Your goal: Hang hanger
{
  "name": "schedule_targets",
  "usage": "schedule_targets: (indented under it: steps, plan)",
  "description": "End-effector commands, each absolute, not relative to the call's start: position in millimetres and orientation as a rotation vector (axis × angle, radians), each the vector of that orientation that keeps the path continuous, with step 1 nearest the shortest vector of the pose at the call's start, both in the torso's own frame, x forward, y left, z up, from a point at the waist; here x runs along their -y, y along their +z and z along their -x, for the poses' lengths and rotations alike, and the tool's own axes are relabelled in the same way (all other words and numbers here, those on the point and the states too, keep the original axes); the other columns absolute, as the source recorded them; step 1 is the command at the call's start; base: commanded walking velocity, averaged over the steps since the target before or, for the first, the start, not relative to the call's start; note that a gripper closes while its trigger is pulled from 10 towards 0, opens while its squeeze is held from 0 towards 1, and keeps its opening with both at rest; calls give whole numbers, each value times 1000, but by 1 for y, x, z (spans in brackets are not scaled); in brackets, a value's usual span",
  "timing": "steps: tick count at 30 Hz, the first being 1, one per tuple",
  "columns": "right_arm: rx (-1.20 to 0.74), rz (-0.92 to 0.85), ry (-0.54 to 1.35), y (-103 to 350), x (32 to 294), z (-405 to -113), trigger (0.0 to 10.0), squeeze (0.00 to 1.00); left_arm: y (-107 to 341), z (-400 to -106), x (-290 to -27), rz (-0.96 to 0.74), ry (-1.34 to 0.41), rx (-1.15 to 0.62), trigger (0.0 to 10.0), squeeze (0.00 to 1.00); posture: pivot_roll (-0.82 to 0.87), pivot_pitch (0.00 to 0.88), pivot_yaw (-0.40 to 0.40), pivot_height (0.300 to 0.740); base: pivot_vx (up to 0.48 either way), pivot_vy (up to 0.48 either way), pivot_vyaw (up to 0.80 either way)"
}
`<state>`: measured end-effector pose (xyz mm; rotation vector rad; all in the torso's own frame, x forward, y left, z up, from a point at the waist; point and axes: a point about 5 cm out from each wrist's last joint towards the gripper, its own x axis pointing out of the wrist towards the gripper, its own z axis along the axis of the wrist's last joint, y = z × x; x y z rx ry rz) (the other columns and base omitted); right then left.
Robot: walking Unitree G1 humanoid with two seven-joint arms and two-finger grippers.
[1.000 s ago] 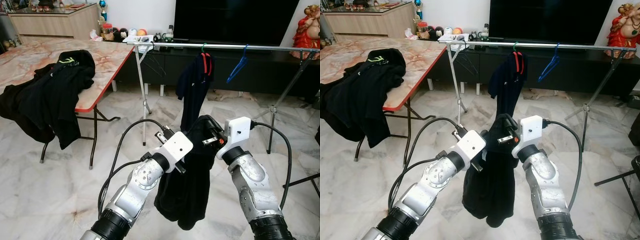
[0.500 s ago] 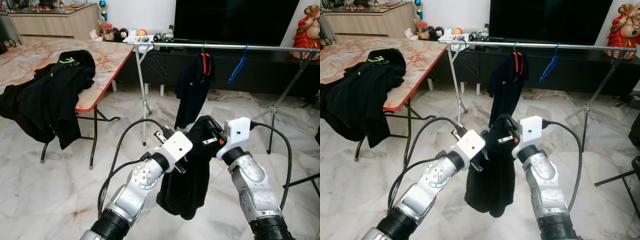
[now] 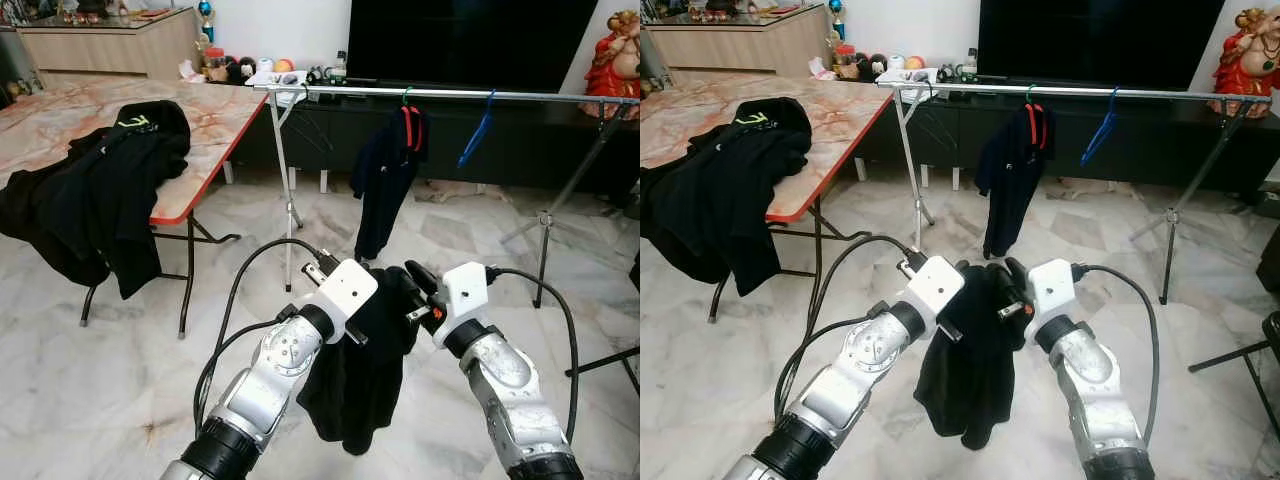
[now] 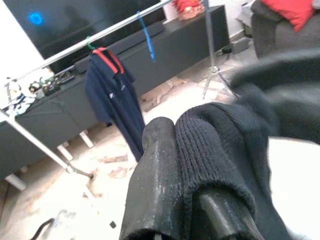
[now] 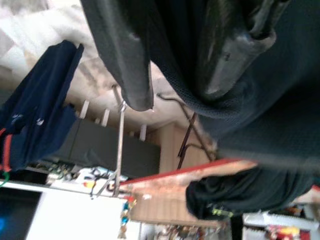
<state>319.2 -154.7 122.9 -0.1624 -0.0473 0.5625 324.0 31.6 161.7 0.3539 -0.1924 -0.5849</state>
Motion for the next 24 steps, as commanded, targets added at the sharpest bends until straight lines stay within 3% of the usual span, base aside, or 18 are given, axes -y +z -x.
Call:
schedule_targets:
  steps: [1,8,16,18,20,24]
  plan:
    - [67,205,623,124,151,-314,10000,1000,165,-327,-33,-330,-567,185,0,0,54,5,-25,740,0,0,0]
    - [7,13,846,92,149,-273,10000,1000,170,-337,-32,-295,-537,146,0,0,55,13,-22,740,0,0,0]
    - [-51,-92,815,70,156,-261,10000,1000,177,-341,-27,-266,-533,135,0,0,56,15,-18,740,0,0,0]
    - [-62,-75,766,64,160,-261,10000,1000,178,-342,-26,-250,-535,129,0,0,55,16,-14,740,0,0,0]
    - [-84,128,641,54,165,-268,10000,1000,179,-343,-24,-215,-534,118,0,0,53,17,-14,740,0,0,0]
    - [-109,321,557,44,167,-272,10000,1000,182,-343,-22,-203,-537,119,0,0,53,17,-14,740,0,0,0]
